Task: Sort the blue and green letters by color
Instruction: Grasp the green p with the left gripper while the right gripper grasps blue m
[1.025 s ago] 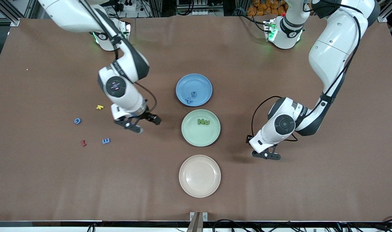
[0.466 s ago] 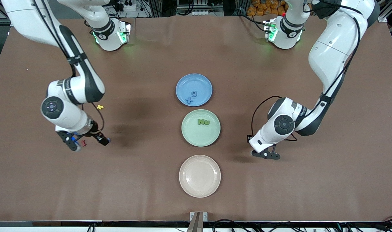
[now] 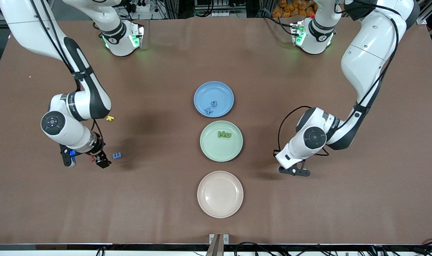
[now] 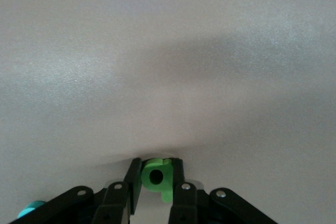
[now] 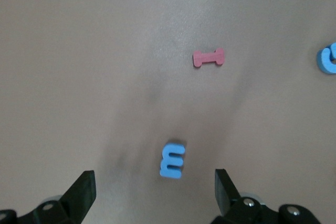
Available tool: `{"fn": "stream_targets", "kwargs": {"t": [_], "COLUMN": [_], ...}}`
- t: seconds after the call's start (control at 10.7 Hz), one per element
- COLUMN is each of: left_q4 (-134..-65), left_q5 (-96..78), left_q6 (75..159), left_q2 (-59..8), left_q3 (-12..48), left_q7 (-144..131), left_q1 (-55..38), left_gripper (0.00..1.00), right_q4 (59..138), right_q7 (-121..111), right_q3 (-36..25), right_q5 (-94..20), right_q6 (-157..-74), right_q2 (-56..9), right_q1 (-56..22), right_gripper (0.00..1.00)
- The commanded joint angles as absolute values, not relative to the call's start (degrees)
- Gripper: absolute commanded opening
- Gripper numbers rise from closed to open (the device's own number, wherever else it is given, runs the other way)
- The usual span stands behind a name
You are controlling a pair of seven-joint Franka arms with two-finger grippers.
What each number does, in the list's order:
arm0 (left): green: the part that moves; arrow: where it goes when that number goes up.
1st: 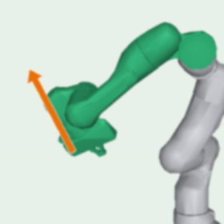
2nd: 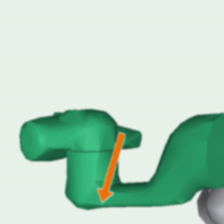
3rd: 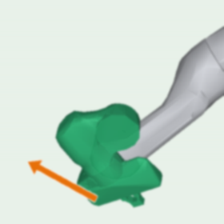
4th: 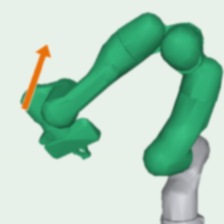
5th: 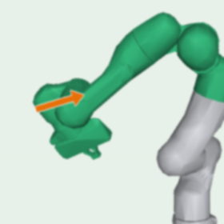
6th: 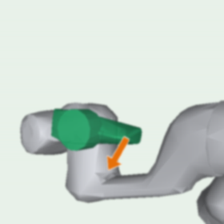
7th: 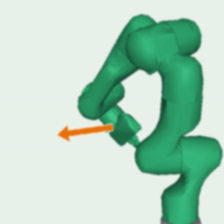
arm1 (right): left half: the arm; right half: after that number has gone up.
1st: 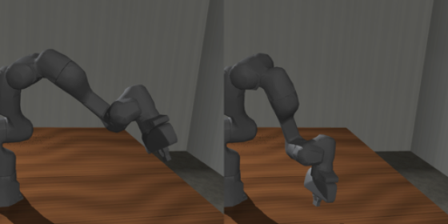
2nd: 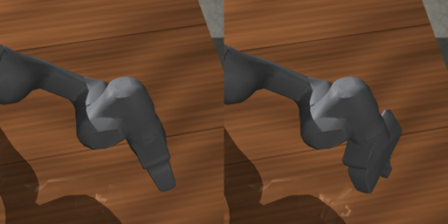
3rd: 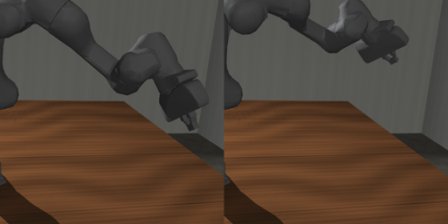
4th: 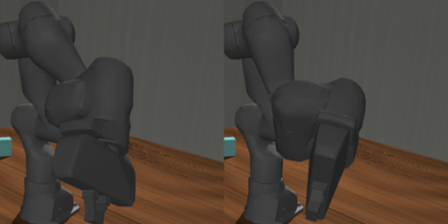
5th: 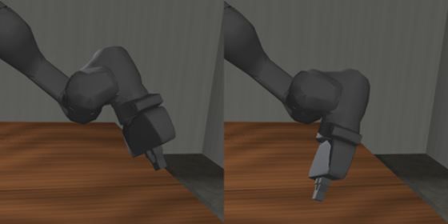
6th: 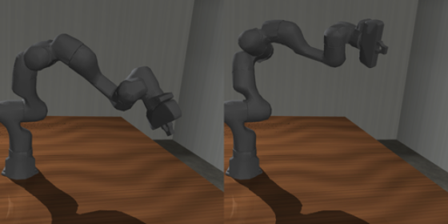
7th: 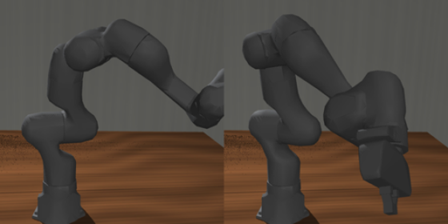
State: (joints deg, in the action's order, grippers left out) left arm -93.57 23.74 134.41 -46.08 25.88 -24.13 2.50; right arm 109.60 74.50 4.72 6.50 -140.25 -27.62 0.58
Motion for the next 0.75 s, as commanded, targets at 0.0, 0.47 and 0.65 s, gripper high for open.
{"fn": "stream_targets", "kwargs": {"t": [0.0,0.47,0.65], "left_q4": [-94.49,-92.2,-90.1], "left_q5": [24.08,17.58,17.05], "left_q6": [131.86,129.37,129.29], "left_q2": [-42.2,-41.57,-41.92], "left_q3": [27.94,32.51,32.7], "left_q7": [-24.17,-30.2,-35.48], "left_q1": [3.6,1.94,-2.09], "left_gripper": [0.0,0.0,0.0], "right_q4": [108.19,108.72,109.59], "right_q7": [77.08,76.64,77.16], "right_q3": [4.66,4.75,4.83], "right_q5": [2.93,1.23,1.14], "right_q6": [-144.82,-147.65,-148.53], "right_q2": [-31.1,-35.06,-35.68], "right_q1": [1.85,1.41,1.23], "right_gripper": [1.0,1.0,1.0]}}
